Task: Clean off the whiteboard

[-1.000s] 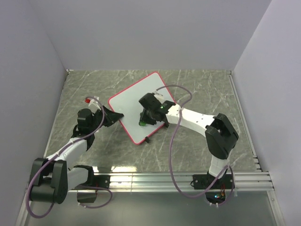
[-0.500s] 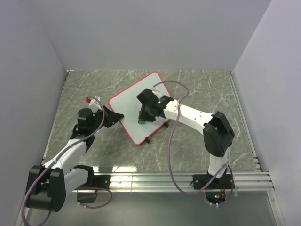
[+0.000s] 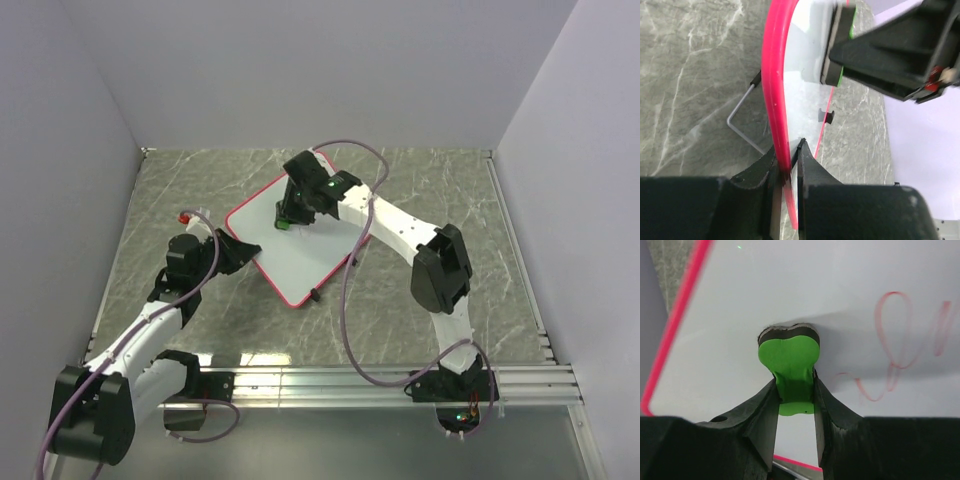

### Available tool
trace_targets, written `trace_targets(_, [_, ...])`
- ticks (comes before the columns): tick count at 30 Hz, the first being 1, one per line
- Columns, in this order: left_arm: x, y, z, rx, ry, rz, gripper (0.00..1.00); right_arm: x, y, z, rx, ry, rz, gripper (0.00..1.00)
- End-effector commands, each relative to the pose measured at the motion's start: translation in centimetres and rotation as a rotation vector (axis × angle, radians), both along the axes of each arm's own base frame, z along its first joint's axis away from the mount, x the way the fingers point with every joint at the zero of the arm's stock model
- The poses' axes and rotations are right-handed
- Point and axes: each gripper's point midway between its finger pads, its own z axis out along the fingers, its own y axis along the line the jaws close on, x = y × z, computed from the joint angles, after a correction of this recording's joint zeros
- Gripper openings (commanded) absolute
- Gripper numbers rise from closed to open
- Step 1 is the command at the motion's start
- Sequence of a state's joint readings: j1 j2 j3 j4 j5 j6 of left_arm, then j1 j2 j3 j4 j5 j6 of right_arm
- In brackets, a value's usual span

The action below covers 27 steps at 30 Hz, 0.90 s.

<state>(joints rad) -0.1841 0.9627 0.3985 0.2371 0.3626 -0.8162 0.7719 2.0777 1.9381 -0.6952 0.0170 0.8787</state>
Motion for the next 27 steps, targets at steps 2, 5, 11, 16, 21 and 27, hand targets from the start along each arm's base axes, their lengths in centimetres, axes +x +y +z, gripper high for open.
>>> trace_targets(2, [0.1, 2.5, -2.4, 0.148, 0.031, 0.094, 0.00, -0.9, -7.6, -8.4, -0.173, 0.102, -0.103, 0.00])
trace_targets(5, [0.3, 3.0, -2.5, 0.159, 0.037, 0.120, 0.00, -3.7, -10.7, -11.3, -0.224, 0.151, -0.124, 0.00])
trace_targets(11, [0.1, 3.2, -2.8, 0.156, 0.019, 0.132, 0.00, -5.8, -11.5, -12.7, -0.225, 0.184, -0.113, 0.00])
trace_targets(16, [0.0, 3.3, -3.1, 0.157, 0.016, 0.140, 0.00, -4.1, -7.7, -9.4, -0.178, 0.133, -0.072, 0.00])
trace_targets(21, [0.3, 3.5, -3.2, 0.176, 0.017, 0.145, 0.00, -1.3, -1.6, -3.9, -0.012, 0.068, -0.041, 0.00])
trace_targets(27, [0.2, 3.5, -4.9, 0.206, 0.078, 0.129, 0.00, 3.0, 2.6, -0.5, 0.097, 0.015, -0.047, 0.00])
